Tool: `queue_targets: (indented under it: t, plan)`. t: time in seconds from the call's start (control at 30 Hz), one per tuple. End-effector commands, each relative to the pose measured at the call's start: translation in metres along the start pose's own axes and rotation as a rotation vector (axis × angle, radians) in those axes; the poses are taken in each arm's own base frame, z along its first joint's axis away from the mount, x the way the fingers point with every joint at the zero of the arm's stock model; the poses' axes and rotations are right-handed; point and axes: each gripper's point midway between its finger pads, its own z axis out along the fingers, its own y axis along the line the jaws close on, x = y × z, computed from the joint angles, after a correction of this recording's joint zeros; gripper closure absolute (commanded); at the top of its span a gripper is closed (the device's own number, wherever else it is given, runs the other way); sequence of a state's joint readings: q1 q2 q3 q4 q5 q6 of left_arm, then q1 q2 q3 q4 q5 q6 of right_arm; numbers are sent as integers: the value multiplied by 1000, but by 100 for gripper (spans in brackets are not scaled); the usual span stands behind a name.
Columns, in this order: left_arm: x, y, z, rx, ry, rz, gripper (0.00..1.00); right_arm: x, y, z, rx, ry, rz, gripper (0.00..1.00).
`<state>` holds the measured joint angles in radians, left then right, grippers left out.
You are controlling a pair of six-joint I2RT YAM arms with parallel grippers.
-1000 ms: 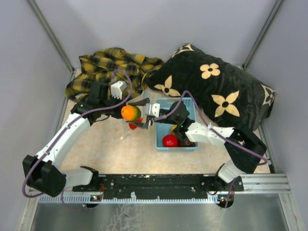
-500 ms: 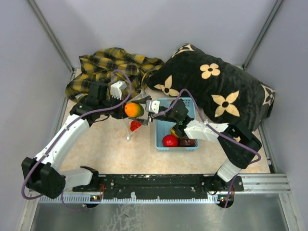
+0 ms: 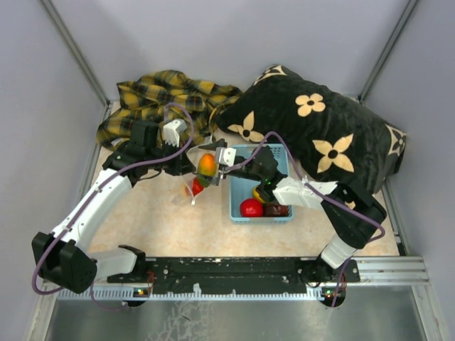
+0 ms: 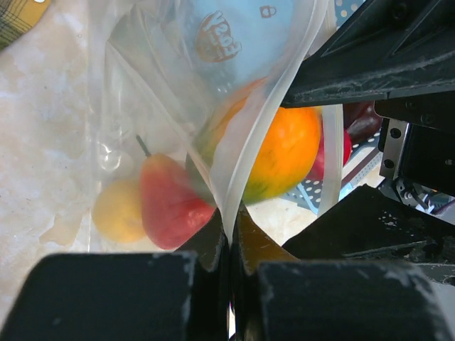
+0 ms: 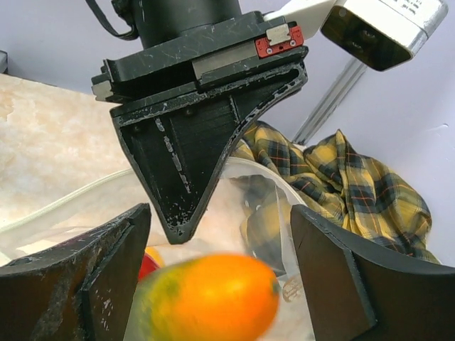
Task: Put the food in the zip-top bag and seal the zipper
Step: Place the fake fruit in the zipper food storage bag.
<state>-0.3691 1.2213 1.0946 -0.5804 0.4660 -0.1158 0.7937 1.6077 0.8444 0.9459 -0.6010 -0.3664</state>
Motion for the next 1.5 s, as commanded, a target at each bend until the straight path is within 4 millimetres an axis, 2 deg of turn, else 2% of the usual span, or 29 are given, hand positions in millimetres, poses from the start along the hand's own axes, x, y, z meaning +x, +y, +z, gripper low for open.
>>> queue_targets:
  t: [0.0,0.17,0.33,0.47,0.57,0.67,0.8,1.07,1.23,1.3,1.4,1.47]
  plan:
    - [-7,-6,-2,30,-38,12,100,-23,-17,-2,53,-46,-56,20]
    - [-7,-3,-1,19,-36,9,100,-35,-25,-9,101,-25,-2,20]
    - [-6,-1,1,9,-31,3,100,-53,-35,-23,190,42,136,19]
    - [-6,0,1,6,-28,-1,100,-40,-40,-38,307,209,327,21]
    - [-6,0,1,6,-30,-3,100,-20,-45,-54,427,347,472,28]
    - [-6,1,0,6,-31,-4,100,2,-42,-68,512,473,582,36]
    - [-6,0,0,8,-31,-4,100,17,-27,-70,503,553,685,45]
    - [-7,0,-1,6,-36,-2,100,27,-6,-67,476,600,775,55]
    - [-6,1,0,5,-33,-5,100,31,-1,-65,476,622,810,67]
    - [-6,2,1,3,-32,-6,100,26,-3,-62,469,613,812,76]
    - [-6,6,2,-14,-27,-9,100,14,-11,-58,468,605,800,99]
    - [-8,9,1,-37,-31,-5,100,3,-18,-58,476,595,788,100]
